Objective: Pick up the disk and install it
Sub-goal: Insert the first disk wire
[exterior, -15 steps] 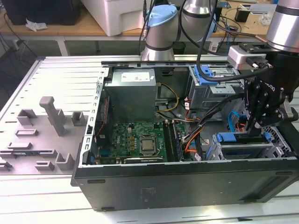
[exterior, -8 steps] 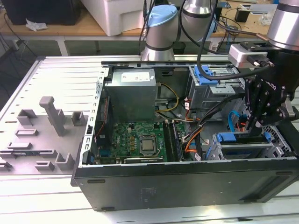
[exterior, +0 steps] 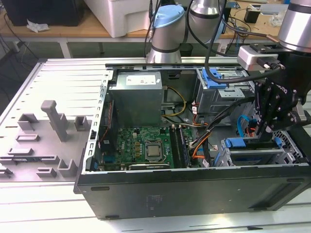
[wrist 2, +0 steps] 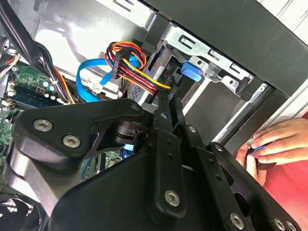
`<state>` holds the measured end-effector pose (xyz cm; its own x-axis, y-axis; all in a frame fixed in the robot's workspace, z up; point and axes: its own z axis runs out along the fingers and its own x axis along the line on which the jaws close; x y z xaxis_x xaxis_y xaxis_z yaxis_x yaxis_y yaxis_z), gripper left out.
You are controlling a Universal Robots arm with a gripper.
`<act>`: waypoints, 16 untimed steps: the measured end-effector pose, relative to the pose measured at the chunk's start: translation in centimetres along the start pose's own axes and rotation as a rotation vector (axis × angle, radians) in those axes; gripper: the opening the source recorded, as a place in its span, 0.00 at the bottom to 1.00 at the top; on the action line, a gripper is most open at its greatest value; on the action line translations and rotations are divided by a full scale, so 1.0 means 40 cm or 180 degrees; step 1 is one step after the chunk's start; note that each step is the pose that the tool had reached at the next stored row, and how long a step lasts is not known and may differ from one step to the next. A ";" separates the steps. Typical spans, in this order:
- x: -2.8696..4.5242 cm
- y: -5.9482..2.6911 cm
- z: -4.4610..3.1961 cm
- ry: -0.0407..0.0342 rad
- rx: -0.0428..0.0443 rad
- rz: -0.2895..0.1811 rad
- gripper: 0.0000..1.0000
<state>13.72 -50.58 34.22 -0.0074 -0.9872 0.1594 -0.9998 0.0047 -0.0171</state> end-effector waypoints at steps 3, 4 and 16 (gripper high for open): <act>0.000 0.001 0.000 -0.0001 0.0000 0.0000 0.17; 0.000 0.001 0.000 -0.0001 0.0000 0.0000 0.17; -0.004 0.002 -0.001 -0.0006 0.0004 0.0001 0.17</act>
<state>13.65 -50.41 34.24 -0.0076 -0.9875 0.1577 -0.9998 0.0047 -0.0183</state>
